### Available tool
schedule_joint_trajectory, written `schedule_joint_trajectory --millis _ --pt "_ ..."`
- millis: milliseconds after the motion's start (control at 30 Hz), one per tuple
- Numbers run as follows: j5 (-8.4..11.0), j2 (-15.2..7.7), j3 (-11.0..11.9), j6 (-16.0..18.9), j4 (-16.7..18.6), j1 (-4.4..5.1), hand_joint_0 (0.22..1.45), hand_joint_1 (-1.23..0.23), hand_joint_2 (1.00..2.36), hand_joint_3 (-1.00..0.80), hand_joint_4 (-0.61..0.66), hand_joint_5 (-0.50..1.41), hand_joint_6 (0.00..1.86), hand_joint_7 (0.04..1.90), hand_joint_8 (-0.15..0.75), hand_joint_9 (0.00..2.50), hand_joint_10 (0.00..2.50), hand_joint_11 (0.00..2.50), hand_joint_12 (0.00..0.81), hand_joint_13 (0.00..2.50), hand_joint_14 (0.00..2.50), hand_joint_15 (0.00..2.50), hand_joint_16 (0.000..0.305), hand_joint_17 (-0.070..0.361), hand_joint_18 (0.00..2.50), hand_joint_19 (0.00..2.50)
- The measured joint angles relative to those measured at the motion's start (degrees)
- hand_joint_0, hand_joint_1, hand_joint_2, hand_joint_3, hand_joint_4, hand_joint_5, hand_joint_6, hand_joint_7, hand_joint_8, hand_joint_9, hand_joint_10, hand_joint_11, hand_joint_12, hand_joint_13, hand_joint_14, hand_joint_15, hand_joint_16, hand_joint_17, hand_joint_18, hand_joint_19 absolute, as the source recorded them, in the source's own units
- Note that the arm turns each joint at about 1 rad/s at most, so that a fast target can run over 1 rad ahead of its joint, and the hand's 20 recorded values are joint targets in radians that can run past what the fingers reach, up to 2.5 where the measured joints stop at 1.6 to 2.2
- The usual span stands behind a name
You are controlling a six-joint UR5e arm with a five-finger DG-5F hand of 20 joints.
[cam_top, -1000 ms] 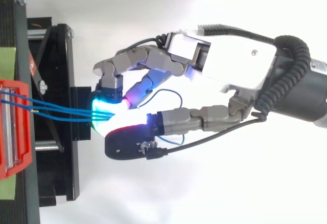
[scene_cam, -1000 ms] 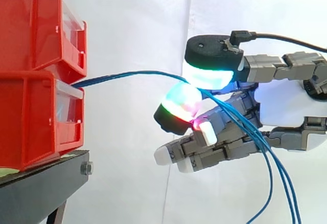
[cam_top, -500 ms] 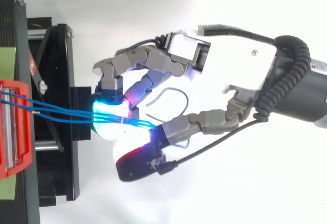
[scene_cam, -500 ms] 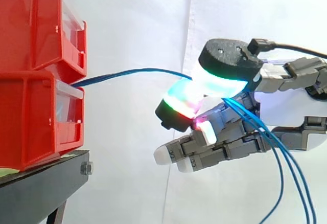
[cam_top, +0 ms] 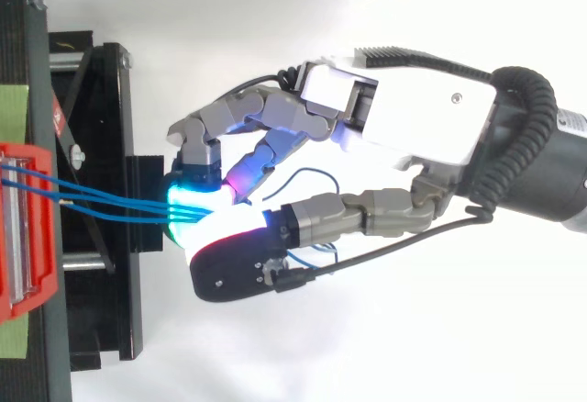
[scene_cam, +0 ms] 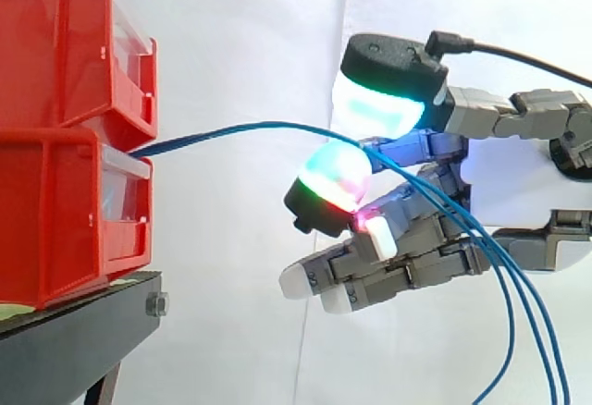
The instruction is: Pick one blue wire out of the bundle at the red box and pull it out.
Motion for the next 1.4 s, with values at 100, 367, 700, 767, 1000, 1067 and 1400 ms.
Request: schedule_joint_trajectory --millis 100,367,700,767,1000,1067,1400 --pt "-0.04 0.0 0.0 0.0 0.0 -0.03 0.62 -0.76 1.03 -0.14 0.08 -0.20 0.93 1.23 0.316 0.89 0.03 0.94 0.356 0.42 0.01 0.28 0.048 0.109 0.13 0.38" --pt "-0.14 0.0 0.0 0.0 0.0 -0.07 0.70 -0.85 1.02 -0.24 0.08 -0.23 0.94 1.21 0.299 0.83 0.03 0.94 0.370 0.38 0.01 0.24 0.051 0.114 0.12 0.34" --pt "-0.12 0.0 0.0 0.0 0.0 0.00 0.54 -0.61 1.01 -0.38 0.16 -0.19 0.90 1.13 0.315 0.87 0.03 0.88 0.368 0.38 0.01 0.26 0.051 0.114 0.13 0.40" --pt "-0.14 0.0 0.0 0.0 0.0 0.01 0.56 -0.61 1.02 -0.31 0.15 -0.19 0.90 1.16 0.317 0.89 0.03 0.88 0.358 0.41 0.01 0.28 0.049 0.110 0.16 0.41" --pt "-0.15 0.0 0.0 0.0 0.0 0.00 0.53 -0.64 1.02 -0.31 0.17 -0.19 0.91 1.12 0.331 0.87 0.03 0.88 0.364 0.40 0.02 0.29 0.049 0.111 0.13 0.42" --pt "-0.16 0.0 0.0 0.0 0.0 -0.02 0.52 -0.62 1.01 -0.37 0.18 -0.19 0.90 1.12 0.333 0.88 0.03 0.86 0.362 0.41 0.01 0.29 0.050 0.112 0.13 0.43" --pt "-0.29 0.0 0.0 0.0 0.3 -0.06 0.54 -0.32 1.02 -0.25 0.15 -0.17 0.89 1.17 0.314 0.98 0.03 0.87 0.349 0.46 0.02 0.32 0.048 0.107 0.21 0.48"
